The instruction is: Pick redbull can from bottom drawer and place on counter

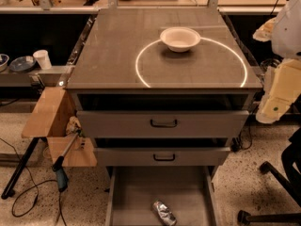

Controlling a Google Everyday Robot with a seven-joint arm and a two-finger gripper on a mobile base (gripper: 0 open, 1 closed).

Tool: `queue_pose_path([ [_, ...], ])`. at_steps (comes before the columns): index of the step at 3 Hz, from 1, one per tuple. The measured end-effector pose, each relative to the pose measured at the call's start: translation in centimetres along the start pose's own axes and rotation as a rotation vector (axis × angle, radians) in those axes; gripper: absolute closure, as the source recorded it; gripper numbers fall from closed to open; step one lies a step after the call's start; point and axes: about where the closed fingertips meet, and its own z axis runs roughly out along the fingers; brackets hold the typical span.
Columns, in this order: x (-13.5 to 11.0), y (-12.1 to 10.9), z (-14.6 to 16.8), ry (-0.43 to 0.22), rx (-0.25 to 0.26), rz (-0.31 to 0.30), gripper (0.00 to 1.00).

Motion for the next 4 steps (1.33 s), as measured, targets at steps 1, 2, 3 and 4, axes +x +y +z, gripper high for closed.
queue_pose_path([
  [1, 0.0, 0.0, 0.0, 0.0, 0.0, 0.0, 0.0],
  [2, 0.0, 0.0, 0.0, 0.0, 0.0, 0.0, 0.14],
  [3, 0.0, 0.0, 0.0, 0.0, 0.0, 0.0, 0.38],
  [4, 0.0, 0.0, 0.0, 0.0, 0.0, 0.0, 0.61],
])
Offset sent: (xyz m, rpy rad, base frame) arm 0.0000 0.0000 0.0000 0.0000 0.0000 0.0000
